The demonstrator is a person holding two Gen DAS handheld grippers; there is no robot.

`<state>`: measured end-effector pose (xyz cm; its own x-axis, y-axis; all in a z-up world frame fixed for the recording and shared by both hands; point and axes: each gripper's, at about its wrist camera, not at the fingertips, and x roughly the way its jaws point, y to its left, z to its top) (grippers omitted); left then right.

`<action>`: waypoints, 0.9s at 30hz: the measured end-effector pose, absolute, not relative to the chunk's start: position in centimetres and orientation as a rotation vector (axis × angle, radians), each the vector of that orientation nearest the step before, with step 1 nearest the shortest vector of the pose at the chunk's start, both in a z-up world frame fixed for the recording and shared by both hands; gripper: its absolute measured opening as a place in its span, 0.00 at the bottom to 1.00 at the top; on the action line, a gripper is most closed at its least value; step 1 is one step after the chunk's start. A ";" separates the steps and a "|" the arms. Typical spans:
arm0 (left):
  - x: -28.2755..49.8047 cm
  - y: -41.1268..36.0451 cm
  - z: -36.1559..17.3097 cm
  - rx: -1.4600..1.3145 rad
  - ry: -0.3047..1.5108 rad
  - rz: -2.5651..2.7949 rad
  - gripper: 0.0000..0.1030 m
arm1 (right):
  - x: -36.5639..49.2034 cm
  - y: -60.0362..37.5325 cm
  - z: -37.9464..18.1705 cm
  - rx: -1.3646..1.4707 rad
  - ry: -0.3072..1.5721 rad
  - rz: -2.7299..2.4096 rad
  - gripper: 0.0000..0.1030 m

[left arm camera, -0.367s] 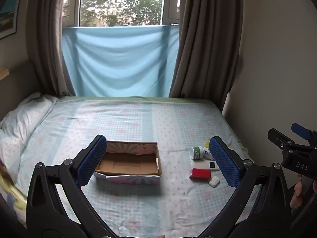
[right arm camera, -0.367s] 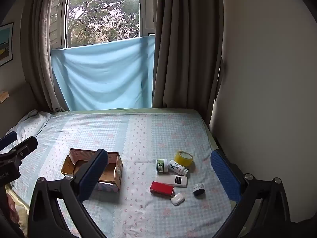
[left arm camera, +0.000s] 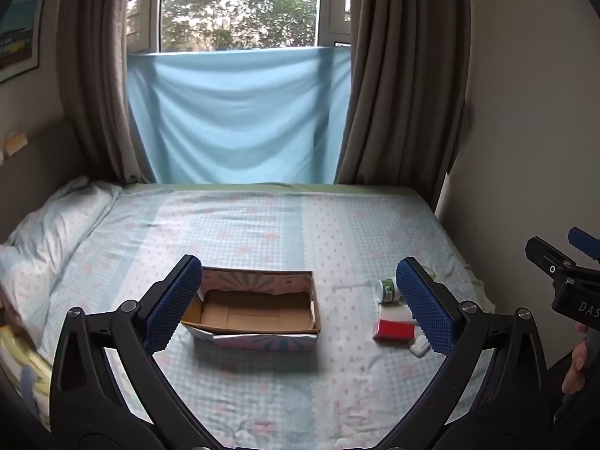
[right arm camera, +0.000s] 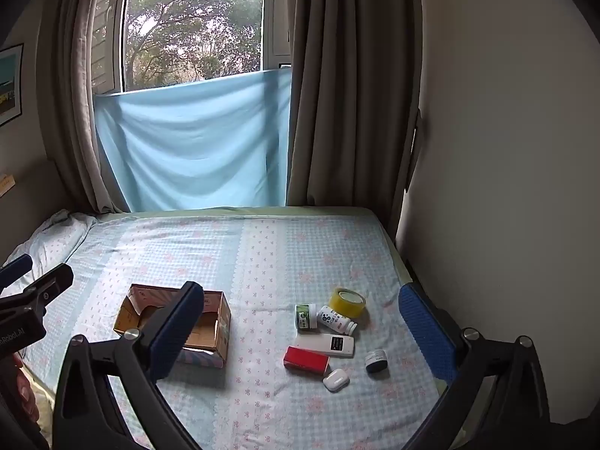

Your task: Organize rigid objects

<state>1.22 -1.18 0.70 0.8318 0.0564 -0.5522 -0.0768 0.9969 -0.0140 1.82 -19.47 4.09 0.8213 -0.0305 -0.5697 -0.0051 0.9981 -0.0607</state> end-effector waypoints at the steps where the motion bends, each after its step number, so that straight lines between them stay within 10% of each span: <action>1: 1.3 -1.3 0.6 -0.024 0.584 0.073 1.00 | 1.9 -19.7 3.8 -0.059 0.603 -0.010 1.00; 27: 0.4 -0.5 0.7 -0.015 0.508 0.065 1.00 | 2.2 -20.0 3.4 -0.054 0.585 -0.024 1.00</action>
